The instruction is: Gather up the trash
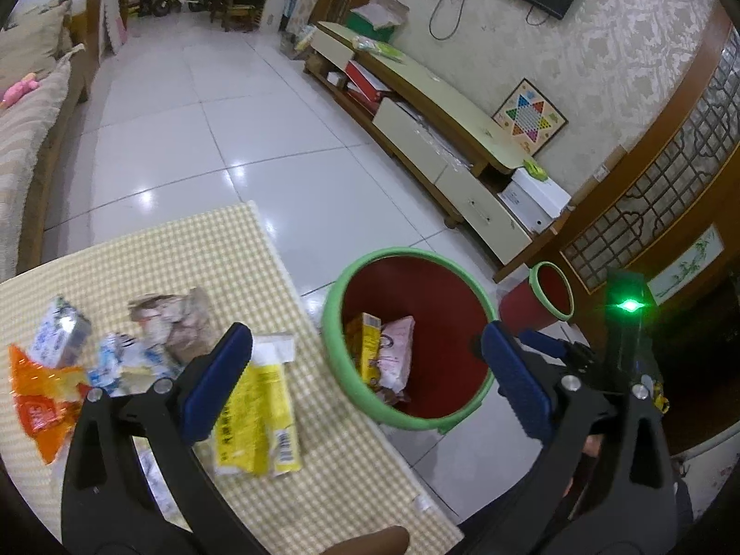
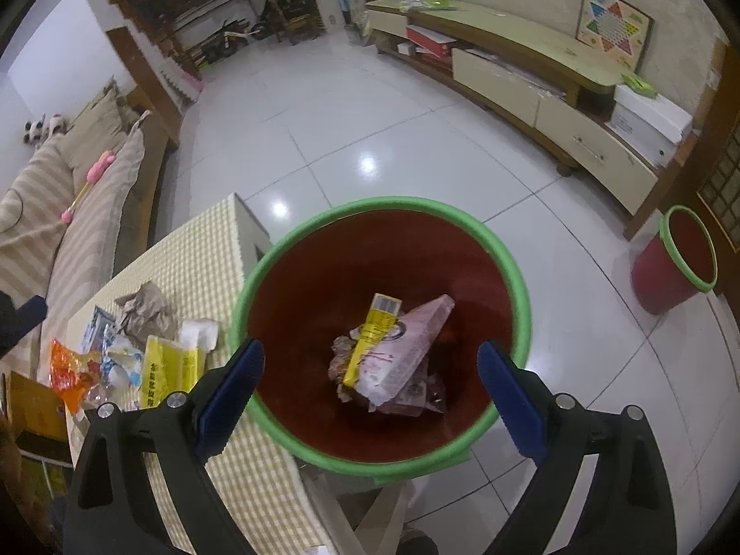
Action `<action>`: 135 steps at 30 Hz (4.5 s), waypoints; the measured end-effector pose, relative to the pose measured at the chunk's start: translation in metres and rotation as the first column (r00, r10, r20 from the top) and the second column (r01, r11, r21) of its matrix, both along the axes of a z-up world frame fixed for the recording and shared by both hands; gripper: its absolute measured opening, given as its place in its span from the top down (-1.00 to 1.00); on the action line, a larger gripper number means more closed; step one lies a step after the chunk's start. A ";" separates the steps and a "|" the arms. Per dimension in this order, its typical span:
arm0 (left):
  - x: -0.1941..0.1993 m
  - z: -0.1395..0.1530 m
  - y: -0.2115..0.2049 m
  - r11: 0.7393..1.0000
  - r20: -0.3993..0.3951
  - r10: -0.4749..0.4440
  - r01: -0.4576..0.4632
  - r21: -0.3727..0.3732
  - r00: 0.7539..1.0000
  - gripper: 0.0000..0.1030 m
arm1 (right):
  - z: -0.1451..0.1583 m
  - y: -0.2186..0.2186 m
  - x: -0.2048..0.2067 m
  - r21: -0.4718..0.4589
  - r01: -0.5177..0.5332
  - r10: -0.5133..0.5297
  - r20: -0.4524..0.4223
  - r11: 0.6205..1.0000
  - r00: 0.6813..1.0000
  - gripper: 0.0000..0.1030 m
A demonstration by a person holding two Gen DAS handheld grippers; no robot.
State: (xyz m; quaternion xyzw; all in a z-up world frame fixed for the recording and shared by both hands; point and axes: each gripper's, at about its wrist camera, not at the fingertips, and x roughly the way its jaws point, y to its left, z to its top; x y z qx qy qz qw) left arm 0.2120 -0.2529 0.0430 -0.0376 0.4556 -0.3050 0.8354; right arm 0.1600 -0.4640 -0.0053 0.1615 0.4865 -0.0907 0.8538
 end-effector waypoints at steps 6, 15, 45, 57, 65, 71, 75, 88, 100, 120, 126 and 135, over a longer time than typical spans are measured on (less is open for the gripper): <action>-0.013 0.001 0.039 0.999 0.009 0.049 -0.049 0.020 0.999 -0.89 | 0.002 0.029 0.001 0.004 -0.058 0.058 0.009 0.998 0.998 -0.75; -0.036 0.001 0.116 0.980 0.027 0.197 -0.197 0.015 0.980 -0.89 | 0.008 0.080 -0.001 -0.030 -0.154 0.155 0.049 0.988 0.987 -0.75; -0.079 -0.099 0.219 0.947 -0.181 0.318 -0.321 0.015 0.930 -0.89 | -0.043 0.190 0.022 -0.030 -0.350 0.347 -0.075 0.936 0.935 -0.73; -0.066 -0.147 0.227 0.924 -0.350 0.342 -0.380 -0.044 0.872 -0.55 | -0.067 0.195 0.039 -0.025 -0.353 0.347 -0.125 0.935 0.929 -0.62; -0.052 -0.161 0.228 0.915 -0.353 0.369 -0.403 -0.027 0.860 -0.44 | -0.082 0.196 0.048 -0.015 -0.352 0.346 -0.151 0.936 0.926 -0.56; -0.043 -0.168 0.215 0.916 -0.324 0.378 -0.400 -0.001 0.867 -0.38 | -0.090 0.194 0.054 -0.001 -0.340 0.336 -0.161 0.940 0.928 -0.54; -0.037 -0.166 0.214 0.914 -0.284 0.388 -0.406 -0.007 0.877 -0.31 | -0.095 0.190 0.059 0.029 -0.327 0.327 -0.167 0.944 0.930 -0.54; -0.031 -0.156 0.211 0.918 -0.230 0.367 -0.390 -0.065 0.902 0.22 | -0.098 0.194 0.063 0.095 -0.359 0.371 -0.168 0.928 0.913 -0.06; -0.046 -0.144 0.228 0.914 -0.201 0.379 -0.400 -0.072 0.903 0.30 | -0.084 0.187 0.056 0.106 -0.349 0.362 -0.151 0.931 0.920 0.21; -0.082 -0.084 0.243 0.923 -0.067 0.382 -0.384 -0.030 0.922 0.32 | -0.043 0.189 0.032 0.093 -0.366 0.373 -0.067 0.926 0.926 0.36; -0.083 -0.067 0.232 0.925 -0.041 0.378 -0.380 -0.031 0.925 0.32 | -0.030 0.185 0.022 0.099 -0.372 0.377 -0.037 0.923 0.926 0.36; -0.080 -0.057 0.225 0.931 -0.018 0.363 -0.363 -0.023 0.932 0.32 | -0.017 0.176 0.018 0.098 -0.365 0.367 0.000 0.926 0.930 0.36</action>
